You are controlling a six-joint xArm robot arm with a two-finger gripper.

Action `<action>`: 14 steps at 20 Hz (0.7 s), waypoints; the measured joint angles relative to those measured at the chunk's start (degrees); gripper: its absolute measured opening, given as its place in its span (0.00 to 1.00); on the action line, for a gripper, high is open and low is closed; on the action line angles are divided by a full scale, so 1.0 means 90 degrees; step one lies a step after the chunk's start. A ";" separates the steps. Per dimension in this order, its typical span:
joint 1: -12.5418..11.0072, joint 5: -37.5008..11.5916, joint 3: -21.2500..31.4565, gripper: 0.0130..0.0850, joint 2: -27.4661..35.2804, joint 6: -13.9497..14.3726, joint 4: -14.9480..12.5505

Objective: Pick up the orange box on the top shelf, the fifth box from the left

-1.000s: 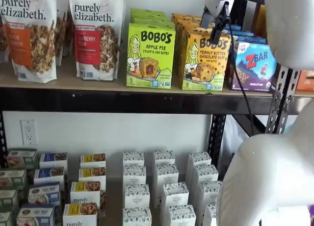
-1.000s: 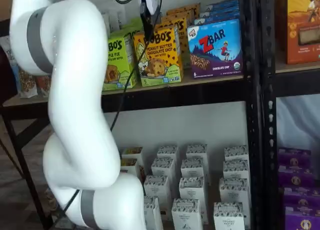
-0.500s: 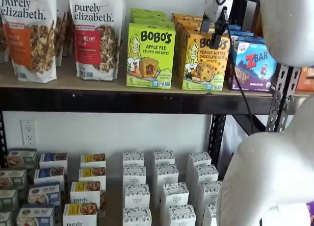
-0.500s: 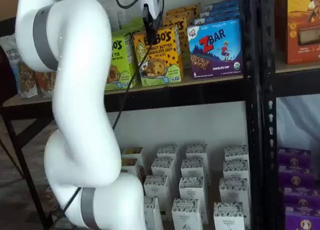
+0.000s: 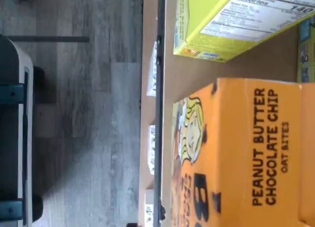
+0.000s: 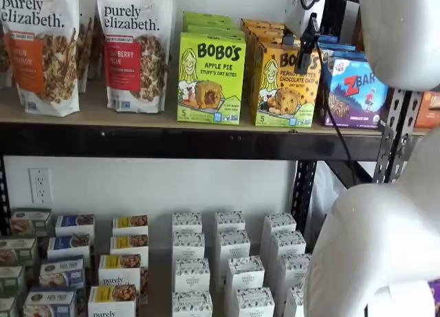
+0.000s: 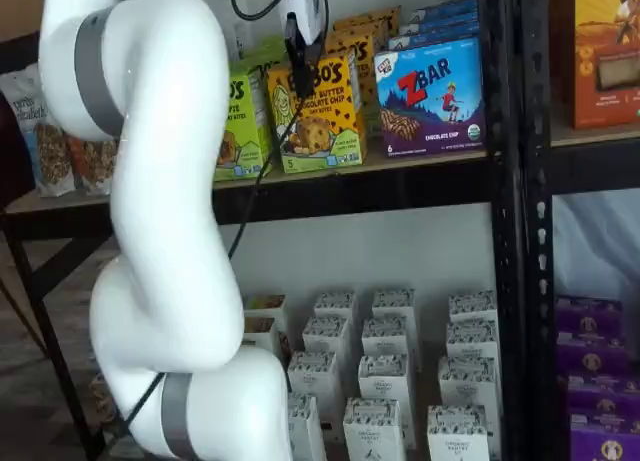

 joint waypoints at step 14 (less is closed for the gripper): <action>0.0032 0.0073 0.0047 1.00 0.0024 0.0023 -0.0060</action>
